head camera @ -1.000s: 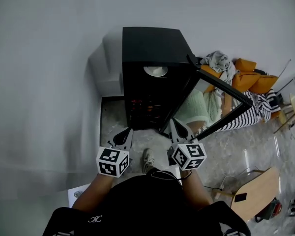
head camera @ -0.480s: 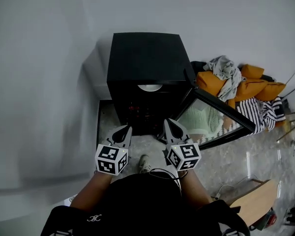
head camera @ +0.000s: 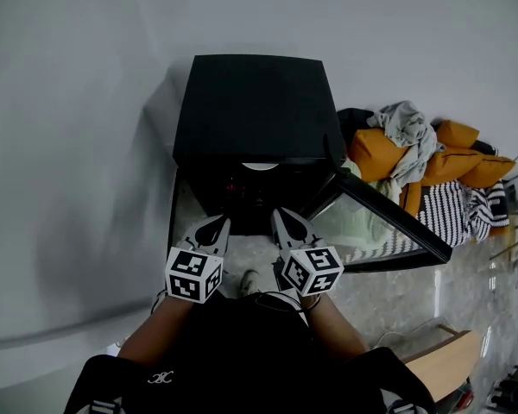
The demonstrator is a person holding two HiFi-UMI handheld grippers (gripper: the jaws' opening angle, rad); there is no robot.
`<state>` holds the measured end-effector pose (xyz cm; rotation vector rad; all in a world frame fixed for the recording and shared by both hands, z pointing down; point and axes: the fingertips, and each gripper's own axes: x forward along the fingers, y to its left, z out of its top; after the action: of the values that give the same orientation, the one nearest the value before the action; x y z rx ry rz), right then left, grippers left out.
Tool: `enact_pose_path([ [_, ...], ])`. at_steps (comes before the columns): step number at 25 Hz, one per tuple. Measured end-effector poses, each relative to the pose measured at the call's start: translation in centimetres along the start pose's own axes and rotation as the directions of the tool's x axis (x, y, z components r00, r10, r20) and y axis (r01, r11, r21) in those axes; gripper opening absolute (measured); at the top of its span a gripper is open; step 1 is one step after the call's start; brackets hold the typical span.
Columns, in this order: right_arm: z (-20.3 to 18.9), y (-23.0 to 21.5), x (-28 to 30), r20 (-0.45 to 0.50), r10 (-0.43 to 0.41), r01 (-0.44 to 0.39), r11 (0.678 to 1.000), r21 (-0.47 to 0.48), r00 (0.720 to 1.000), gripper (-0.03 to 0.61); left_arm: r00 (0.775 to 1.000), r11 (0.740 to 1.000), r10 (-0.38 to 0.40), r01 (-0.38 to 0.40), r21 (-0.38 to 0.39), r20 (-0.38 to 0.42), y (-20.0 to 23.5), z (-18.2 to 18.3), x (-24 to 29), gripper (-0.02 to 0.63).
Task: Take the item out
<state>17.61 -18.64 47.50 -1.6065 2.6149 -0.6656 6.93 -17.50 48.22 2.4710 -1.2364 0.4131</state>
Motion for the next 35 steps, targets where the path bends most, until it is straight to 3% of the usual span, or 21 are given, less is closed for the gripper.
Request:
enact_pose_path([
  [4, 0.3, -0.1, 1.6, 0.004, 0.012, -0.013, 0.997, 0.078, 1.000, 0.006, 1.000, 1.000, -0.003, 0.003, 0.000, -0.005, 1.0, 0.5, 0.9, 0.000],
  [6, 0.3, 0.0, 2.6, 0.002, 0.028, -0.028, 0.986, 0.164, 1.000, 0.006, 1.000, 1.000, -0.008, 0.008, 0.001, -0.007, 1.6, 0.8, 1.2, 0.000],
  [10, 0.4, -0.7, 4.6, 0.014, 0.036, -0.039, 0.921, 0.388, 0.999, 0.006, 1.000, 1.000, -0.017, 0.017, 0.006, -0.007, 3.1, 1.4, 1.3, 0.000],
  [13, 0.2, -1.7, 6.3, 0.026, 0.024, -0.034, 0.839, 0.543, 0.999, 0.006, 1.000, 1.000, -0.018, 0.018, 0.005, -0.003, 4.5, 1.6, 1.4, 0.000],
  [18, -0.6, -3.4, 8.4, 0.044, -0.009, -0.026, 0.664, 0.747, 0.999, 0.006, 1.000, 1.000, -0.028, 0.028, -0.001, -0.001, 6.0, 1.8, 1.2, 0.000],
  [21, -1.4, -4.2, 9.4, 0.047, -0.029, -0.022, 0.574, 0.819, 0.998, 0.006, 0.999, 0.999, -0.032, 0.032, -0.007, 0.005, 6.8, 1.9, 1.2, 0.000],
  [25, -2.4, -5.0, 10.2, 0.045, -0.048, -0.016, 0.493, 0.870, 0.998, 0.007, 1.000, 0.999, -0.029, 0.029, -0.019, 0.013, 7.8, 1.9, 1.1, 0.000],
  [29, -3.3, -6.2, 11.0, 0.056, -0.075, -0.028, 0.340, 0.940, 0.996, 0.006, 1.000, 0.999, -0.027, 0.028, -0.028, 0.008, 8.2, 1.7, 0.9, 0.000],
  [31, -3.8, -7.1, 11.2, 0.053, -0.104, -0.020, 0.297, 0.955, 0.993, 0.006, 1.000, 0.999, -0.027, 0.028, -0.030, 0.007, 8.3, 1.6, 0.8, 0.000],
  [35, -4.5, -8.2, 11.5, 0.039, -0.138, -0.001, 0.265, 0.964, 0.990, 0.006, 1.000, 0.999, -0.019, 0.019, -0.039, 0.007, 8.9, 1.4, 0.5, 0.000],
])
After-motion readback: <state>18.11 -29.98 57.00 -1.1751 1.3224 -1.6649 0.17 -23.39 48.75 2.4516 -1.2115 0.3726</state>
